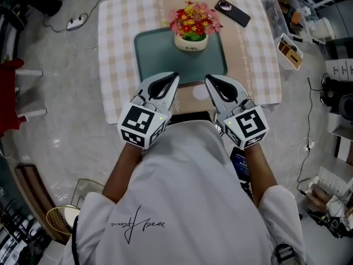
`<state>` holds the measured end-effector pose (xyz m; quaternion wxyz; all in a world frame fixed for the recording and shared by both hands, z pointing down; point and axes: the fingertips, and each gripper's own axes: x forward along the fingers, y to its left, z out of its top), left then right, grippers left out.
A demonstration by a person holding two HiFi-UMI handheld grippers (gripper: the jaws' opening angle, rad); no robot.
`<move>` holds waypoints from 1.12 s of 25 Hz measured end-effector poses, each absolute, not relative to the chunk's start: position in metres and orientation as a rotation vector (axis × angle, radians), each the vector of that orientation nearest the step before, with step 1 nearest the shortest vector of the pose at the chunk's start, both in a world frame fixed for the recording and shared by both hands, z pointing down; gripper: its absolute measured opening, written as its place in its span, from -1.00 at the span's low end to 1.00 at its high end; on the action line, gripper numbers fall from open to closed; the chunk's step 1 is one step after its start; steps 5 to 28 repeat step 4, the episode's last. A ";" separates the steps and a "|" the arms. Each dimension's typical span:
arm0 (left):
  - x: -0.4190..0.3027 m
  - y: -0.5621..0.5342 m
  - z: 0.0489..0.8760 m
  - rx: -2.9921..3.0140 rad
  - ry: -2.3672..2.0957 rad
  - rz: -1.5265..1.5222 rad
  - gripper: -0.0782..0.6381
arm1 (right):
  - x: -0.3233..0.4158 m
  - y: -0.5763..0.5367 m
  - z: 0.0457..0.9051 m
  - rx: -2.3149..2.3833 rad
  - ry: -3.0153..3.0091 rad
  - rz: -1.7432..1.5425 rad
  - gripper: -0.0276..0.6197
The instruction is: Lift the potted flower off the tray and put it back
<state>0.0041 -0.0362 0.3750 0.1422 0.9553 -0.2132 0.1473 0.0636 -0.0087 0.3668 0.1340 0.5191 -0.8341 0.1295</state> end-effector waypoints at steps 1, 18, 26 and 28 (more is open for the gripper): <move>0.004 -0.036 0.375 2.756 -0.615 0.424 -0.78 | 0.065 -0.007 0.366 1.503 -2.419 0.378 -0.90; 0.006 -0.034 0.377 2.755 -0.608 0.430 -0.73 | 0.070 -0.003 0.365 1.502 -2.429 0.394 -0.90; 0.006 -0.034 0.377 2.755 -0.608 0.430 -0.73 | 0.070 -0.003 0.365 1.502 -2.429 0.394 -0.90; 0.006 -0.034 0.377 2.755 -0.608 0.430 -0.73 | 0.070 -0.003 0.365 1.502 -2.429 0.394 -0.90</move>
